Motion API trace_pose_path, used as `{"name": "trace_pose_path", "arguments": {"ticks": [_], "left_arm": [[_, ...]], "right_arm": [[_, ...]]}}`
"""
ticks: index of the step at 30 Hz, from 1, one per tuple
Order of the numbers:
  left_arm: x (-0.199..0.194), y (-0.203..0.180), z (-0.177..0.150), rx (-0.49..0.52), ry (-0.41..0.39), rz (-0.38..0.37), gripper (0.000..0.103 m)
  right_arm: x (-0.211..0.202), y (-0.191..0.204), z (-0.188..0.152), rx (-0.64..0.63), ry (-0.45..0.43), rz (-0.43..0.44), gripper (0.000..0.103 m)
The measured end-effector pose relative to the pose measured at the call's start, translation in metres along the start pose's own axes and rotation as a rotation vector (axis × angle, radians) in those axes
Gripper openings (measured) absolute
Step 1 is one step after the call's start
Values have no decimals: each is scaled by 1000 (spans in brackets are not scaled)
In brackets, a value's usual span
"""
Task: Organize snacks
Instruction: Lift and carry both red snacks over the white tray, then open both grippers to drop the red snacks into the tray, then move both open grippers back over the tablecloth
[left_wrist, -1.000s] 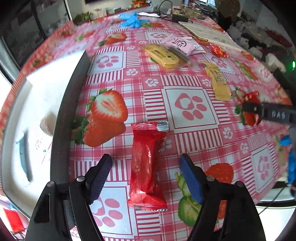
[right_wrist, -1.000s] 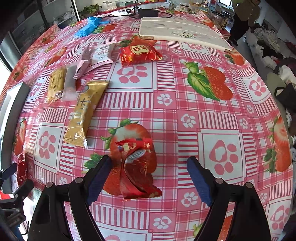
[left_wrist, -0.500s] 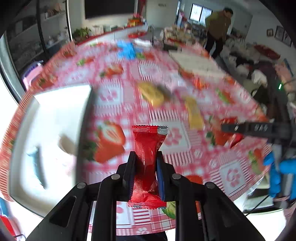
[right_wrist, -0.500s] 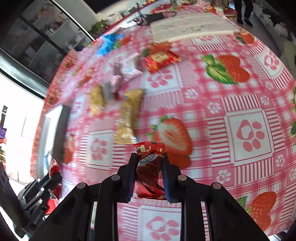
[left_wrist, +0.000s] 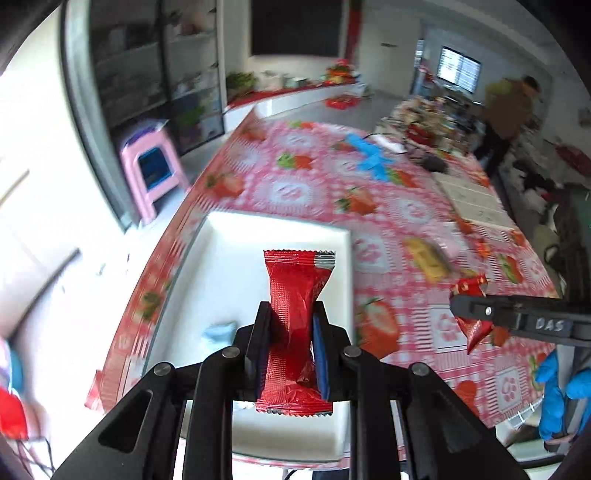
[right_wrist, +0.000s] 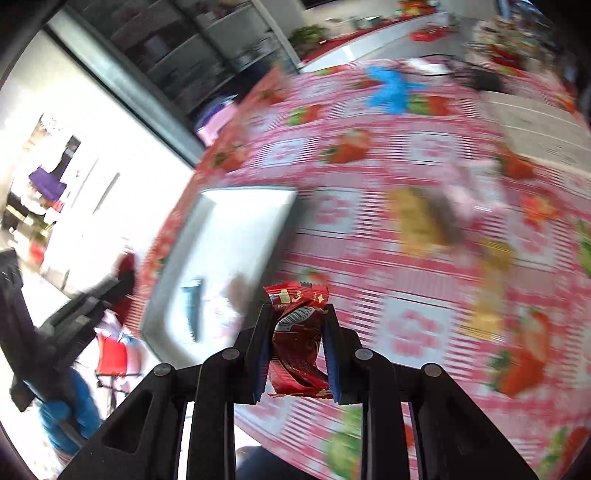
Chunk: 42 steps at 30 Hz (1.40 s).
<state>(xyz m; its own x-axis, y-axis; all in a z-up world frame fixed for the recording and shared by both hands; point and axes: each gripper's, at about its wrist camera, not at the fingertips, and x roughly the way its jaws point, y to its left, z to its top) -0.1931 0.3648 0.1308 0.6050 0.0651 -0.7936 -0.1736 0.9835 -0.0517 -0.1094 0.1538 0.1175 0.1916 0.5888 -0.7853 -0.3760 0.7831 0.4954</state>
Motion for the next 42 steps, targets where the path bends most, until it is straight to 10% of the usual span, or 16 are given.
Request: {"name": "trace_pose_path", "arguments": {"ticks": [13,16,18,20,42], "left_arm": [[67,45,-47,-80,154,33,27],[69,44,-48,-74,149,53,80],[65,45,-48,-78,127,62,82],[63,41,-44,-68,130,59,82],[82,-189,-56,335,86,-71,86]], "right_arm": [[117,103,15,-141,179,55,27],[132,105,13,-159,220,45,27],[136,102,12,-163,225,28,40],[132,96,14,-153,210,17,93],[-8,-177,-29,263,-76,-473,103]]}}
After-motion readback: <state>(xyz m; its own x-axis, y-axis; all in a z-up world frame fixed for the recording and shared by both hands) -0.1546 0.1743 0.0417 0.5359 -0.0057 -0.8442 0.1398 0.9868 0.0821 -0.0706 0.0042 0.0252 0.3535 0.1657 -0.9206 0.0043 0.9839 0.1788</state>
